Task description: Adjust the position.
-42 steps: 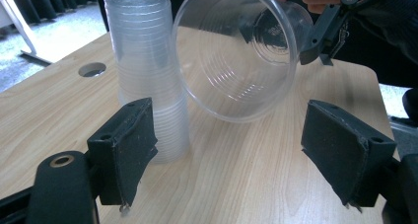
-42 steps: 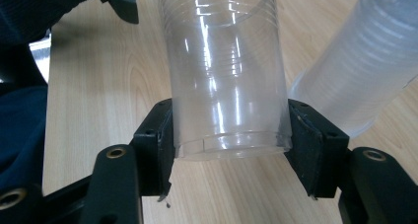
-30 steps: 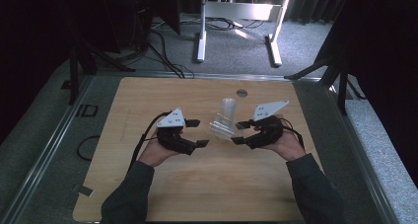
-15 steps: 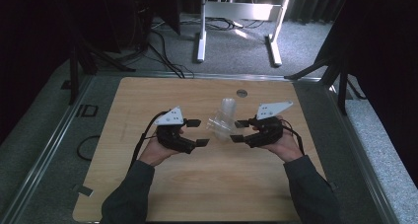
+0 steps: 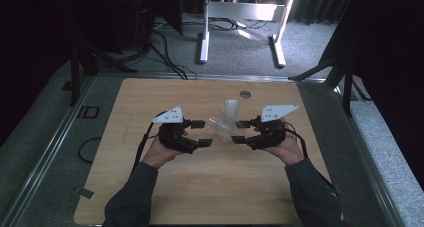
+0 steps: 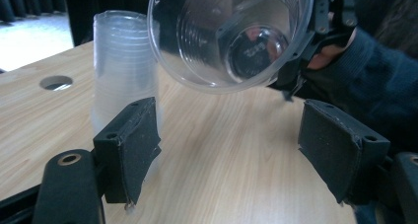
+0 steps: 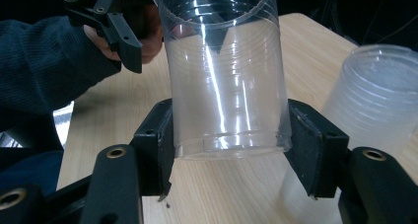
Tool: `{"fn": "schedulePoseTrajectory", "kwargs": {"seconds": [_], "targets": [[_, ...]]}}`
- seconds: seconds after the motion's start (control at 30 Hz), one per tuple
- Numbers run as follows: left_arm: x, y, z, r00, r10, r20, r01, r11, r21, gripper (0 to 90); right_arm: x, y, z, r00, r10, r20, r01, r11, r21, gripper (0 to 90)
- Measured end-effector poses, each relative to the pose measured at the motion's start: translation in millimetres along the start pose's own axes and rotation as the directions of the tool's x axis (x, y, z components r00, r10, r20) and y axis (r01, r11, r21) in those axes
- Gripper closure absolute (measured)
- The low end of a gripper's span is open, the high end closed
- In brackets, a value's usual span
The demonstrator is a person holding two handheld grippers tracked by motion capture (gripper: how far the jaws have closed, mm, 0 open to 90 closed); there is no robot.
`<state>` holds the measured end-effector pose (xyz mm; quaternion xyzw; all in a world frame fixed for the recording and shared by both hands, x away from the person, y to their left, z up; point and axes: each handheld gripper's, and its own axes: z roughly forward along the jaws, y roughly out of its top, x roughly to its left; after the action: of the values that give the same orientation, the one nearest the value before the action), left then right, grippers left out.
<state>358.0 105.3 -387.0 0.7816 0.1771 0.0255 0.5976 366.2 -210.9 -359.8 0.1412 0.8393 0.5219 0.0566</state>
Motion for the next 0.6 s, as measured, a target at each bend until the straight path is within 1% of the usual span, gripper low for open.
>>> {"fn": "schedulePoseTrajectory", "kwargs": {"seconds": [0.07,0.13,0.17,0.3,0.5,0.6], "targets": [[0.3,0.1,0.6,0.9998,-0.009,0.018,0.009,0.9998,-0.016,23.3,1.1,0.0,0.5,1.0,-0.002,-0.004,0.002,1.0,-0.01,41.3],[0.4,0.1,1.0,0.9996,-0.013,0.027,0.014,0.9996,-0.023,23.3,1.7,0.0,0.9,0.9999,-0.006,-0.011,0.006,1.0,-0.02,41.3],[0.5,0.0,1.1,0.9991,-0.017,0.038,0.018,0.9994,-0.028,23.3,2.1,0.0,1.1,0.9999,-0.008,-0.011,0.008,1.0,-0.022,41.3],[0.1,0.0,0.9,0.9982,-0.019,0.057,0.021,0.9989,-0.041,23.3,2.6,-0.1,1.9,0.9997,-0.01,-0.02,0.009,0.999,-0.037,41.3],[-1.4,0.5,1.3,0.9965,-0.015,0.083,0.02,0.9978,-0.063,23.3,3.4,-0.1,3.9,0.9991,-0.012,-0.04,0.009,0.998,-0.065,41.3],[-3.1,0.9,2.2,0.9966,-0.005,0.082,0.01,0.9979,-0.064,23.3,3.9,-0.5,5.2,0.9988,-0.014,-0.048,0.011,0.997,-0.076,41.3]]}}
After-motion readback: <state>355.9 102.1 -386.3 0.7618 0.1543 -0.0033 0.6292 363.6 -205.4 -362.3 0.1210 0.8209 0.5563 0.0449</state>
